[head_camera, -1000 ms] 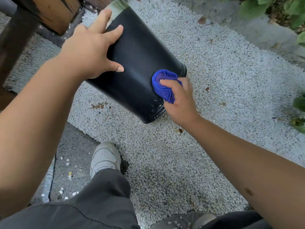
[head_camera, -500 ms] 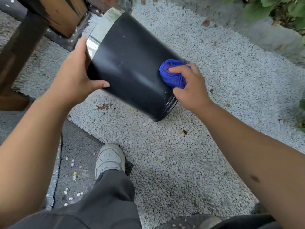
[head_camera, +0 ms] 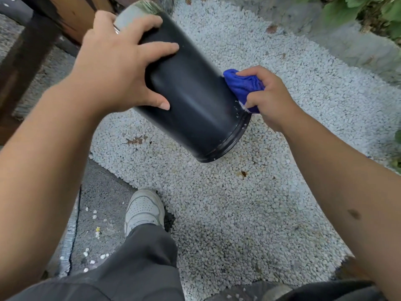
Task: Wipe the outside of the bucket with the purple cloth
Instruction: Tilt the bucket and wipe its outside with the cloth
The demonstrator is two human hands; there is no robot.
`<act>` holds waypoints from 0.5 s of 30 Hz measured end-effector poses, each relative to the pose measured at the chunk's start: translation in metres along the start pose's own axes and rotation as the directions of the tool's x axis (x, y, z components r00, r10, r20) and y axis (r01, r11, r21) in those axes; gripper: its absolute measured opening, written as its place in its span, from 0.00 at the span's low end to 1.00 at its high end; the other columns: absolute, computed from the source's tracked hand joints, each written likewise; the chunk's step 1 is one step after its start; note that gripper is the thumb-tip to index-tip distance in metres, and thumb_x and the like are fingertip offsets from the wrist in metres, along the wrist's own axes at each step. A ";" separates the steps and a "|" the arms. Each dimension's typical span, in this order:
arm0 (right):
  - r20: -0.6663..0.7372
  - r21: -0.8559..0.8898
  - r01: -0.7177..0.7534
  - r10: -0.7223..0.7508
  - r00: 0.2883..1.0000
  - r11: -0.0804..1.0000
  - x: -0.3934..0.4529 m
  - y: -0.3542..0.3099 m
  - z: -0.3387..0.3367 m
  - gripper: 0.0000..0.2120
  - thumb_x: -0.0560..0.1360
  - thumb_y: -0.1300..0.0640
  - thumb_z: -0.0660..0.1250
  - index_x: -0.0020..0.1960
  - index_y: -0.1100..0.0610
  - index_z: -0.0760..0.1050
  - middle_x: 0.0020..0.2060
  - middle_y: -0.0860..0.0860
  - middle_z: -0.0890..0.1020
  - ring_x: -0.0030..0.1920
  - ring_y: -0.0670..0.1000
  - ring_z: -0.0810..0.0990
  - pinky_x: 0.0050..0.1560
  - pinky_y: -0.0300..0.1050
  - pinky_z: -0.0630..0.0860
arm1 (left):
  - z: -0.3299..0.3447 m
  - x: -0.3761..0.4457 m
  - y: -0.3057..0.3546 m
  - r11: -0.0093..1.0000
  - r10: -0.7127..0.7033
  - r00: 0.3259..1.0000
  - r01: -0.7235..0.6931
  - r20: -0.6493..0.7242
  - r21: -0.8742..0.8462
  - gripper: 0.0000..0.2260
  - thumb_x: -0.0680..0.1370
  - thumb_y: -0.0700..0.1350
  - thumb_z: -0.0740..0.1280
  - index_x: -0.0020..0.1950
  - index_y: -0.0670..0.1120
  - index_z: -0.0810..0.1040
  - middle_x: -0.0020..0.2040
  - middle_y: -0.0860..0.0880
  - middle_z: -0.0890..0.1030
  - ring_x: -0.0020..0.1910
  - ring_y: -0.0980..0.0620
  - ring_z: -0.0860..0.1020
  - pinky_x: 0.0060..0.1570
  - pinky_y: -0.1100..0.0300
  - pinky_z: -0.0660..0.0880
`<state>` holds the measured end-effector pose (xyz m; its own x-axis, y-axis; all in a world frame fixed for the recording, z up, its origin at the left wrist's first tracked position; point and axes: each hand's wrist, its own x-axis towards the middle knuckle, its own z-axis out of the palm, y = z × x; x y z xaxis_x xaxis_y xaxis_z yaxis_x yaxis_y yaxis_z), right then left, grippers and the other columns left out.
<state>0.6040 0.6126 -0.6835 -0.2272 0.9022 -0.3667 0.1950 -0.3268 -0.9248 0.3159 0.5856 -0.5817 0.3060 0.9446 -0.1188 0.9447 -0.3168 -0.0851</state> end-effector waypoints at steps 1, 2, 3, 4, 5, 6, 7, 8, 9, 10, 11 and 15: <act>0.015 0.005 -0.006 0.006 1.000 1.000 0.000 -0.001 0.001 0.25 0.57 0.68 0.64 0.44 0.41 0.80 0.42 0.52 0.78 0.39 0.52 0.73 0.35 0.42 0.69 | 0.000 0.002 -0.002 1.000 -0.027 1.000 0.027 0.007 -0.006 0.48 0.57 0.73 0.68 0.75 0.58 0.67 0.77 0.50 0.63 0.59 0.28 0.67 0.55 0.34 0.71; 0.026 0.016 -0.010 0.009 1.000 1.000 0.001 -0.002 0.003 0.25 0.57 0.68 0.64 0.44 0.41 0.80 0.43 0.52 0.78 0.39 0.53 0.73 0.34 0.41 0.68 | 0.000 0.004 -0.004 0.998 -0.055 0.998 0.055 0.016 -0.009 0.48 0.56 0.74 0.68 0.74 0.59 0.66 0.76 0.50 0.63 0.58 0.28 0.67 0.54 0.34 0.72; 0.035 0.032 -0.012 0.011 0.999 0.999 0.001 -0.003 0.004 0.25 0.57 0.68 0.64 0.45 0.42 0.80 0.44 0.53 0.78 0.39 0.53 0.73 0.34 0.41 0.68 | 0.000 0.005 -0.006 0.997 -0.073 0.997 0.074 0.029 -0.003 0.49 0.55 0.74 0.68 0.75 0.60 0.65 0.76 0.51 0.62 0.58 0.28 0.67 0.54 0.35 0.73; 0.044 0.049 -0.015 0.013 0.999 0.999 0.000 -0.005 0.005 0.25 0.57 0.68 0.63 0.45 0.42 0.80 0.45 0.54 0.78 0.39 0.53 0.73 0.34 0.41 0.68 | -0.001 0.007 -0.007 0.996 -0.087 0.995 0.087 0.043 0.008 0.49 0.55 0.75 0.67 0.75 0.61 0.64 0.76 0.52 0.62 0.57 0.29 0.67 0.53 0.35 0.73; 0.051 0.063 -0.021 0.018 0.999 0.998 0.000 -0.006 0.006 0.26 0.57 0.69 0.63 0.45 0.43 0.80 0.46 0.55 0.77 0.40 0.53 0.72 0.34 0.41 0.68 | -0.002 0.009 -0.008 0.995 -0.096 0.994 0.095 0.057 0.018 0.50 0.54 0.77 0.66 0.75 0.62 0.64 0.76 0.52 0.61 0.57 0.30 0.67 0.54 0.35 0.73; 0.060 0.074 -0.028 0.024 0.998 0.997 -0.001 -0.007 0.005 0.26 0.56 0.69 0.63 0.45 0.43 0.80 0.46 0.55 0.77 0.40 0.53 0.72 0.34 0.41 0.68 | -0.002 0.012 -0.008 0.995 -0.100 0.993 0.099 0.068 0.027 0.51 0.54 0.78 0.64 0.75 0.62 0.63 0.76 0.52 0.61 0.57 0.30 0.67 0.54 0.36 0.73; 0.072 0.079 -0.035 0.029 0.997 0.996 -0.002 -0.008 0.003 0.26 0.56 0.69 0.63 0.44 0.43 0.80 0.46 0.56 0.77 0.40 0.54 0.72 0.35 0.41 0.68 | -0.003 0.015 -0.008 0.994 -0.104 0.992 0.102 0.078 0.034 0.51 0.53 0.78 0.63 0.75 0.62 0.63 0.76 0.52 0.61 0.57 0.30 0.67 0.54 0.35 0.73; 0.088 0.080 -0.038 0.030 0.996 0.996 -0.003 -0.009 0.002 0.26 0.56 0.69 0.64 0.45 0.42 0.81 0.47 0.57 0.77 0.41 0.54 0.72 0.36 0.42 0.68 | -0.004 0.017 -0.007 0.994 -0.108 0.991 0.105 0.082 0.040 0.51 0.53 0.78 0.64 0.75 0.63 0.63 0.77 0.52 0.60 0.57 0.29 0.67 0.54 0.35 0.73; 0.104 0.079 -0.037 0.029 0.994 0.996 -0.005 -0.010 0.001 0.27 0.56 0.70 0.64 0.45 0.42 0.81 0.47 0.56 0.78 0.42 0.53 0.73 0.36 0.42 0.69 | -0.004 0.020 -0.006 0.993 -0.112 0.990 0.109 0.083 0.040 0.50 0.53 0.78 0.65 0.74 0.64 0.63 0.77 0.53 0.60 0.58 0.29 0.67 0.54 0.35 0.73; 0.116 0.081 -0.032 0.022 0.993 0.996 -0.007 -0.012 0.002 0.27 0.56 0.70 0.64 0.45 0.42 0.81 0.48 0.55 0.79 0.42 0.53 0.74 0.37 0.41 0.70 | -0.004 0.023 -0.005 0.992 -0.121 0.989 0.118 0.082 0.037 0.50 0.54 0.77 0.66 0.74 0.64 0.63 0.77 0.54 0.60 0.58 0.29 0.67 0.54 0.35 0.73; 0.121 0.083 -0.024 0.014 0.993 0.996 -0.008 -0.014 0.001 0.27 0.56 0.70 0.64 0.45 0.43 0.81 0.48 0.54 0.79 0.42 0.52 0.75 0.37 0.41 0.71 | -0.005 0.027 -0.003 0.991 -0.133 0.988 0.131 0.083 0.029 0.49 0.54 0.77 0.67 0.74 0.65 0.63 0.77 0.55 0.60 0.59 0.29 0.67 0.53 0.36 0.73; 0.107 0.123 -0.016 0.003 0.994 0.992 -0.017 -0.018 -0.001 0.28 0.56 0.71 0.63 0.45 0.43 0.80 0.50 0.55 0.79 0.45 0.54 0.75 0.41 0.45 0.70 | -0.009 0.042 0.005 0.985 -0.171 0.979 0.166 0.108 0.052 0.48 0.55 0.78 0.68 0.73 0.68 0.61 0.76 0.57 0.59 0.63 0.30 0.65 0.54 0.35 0.70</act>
<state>0.6051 0.6029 -0.6606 -0.3274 0.8660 -0.3780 0.0796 -0.3733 -0.9243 0.3349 0.6247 -0.5786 0.1254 0.9699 -0.2090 0.9749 -0.1594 -0.1551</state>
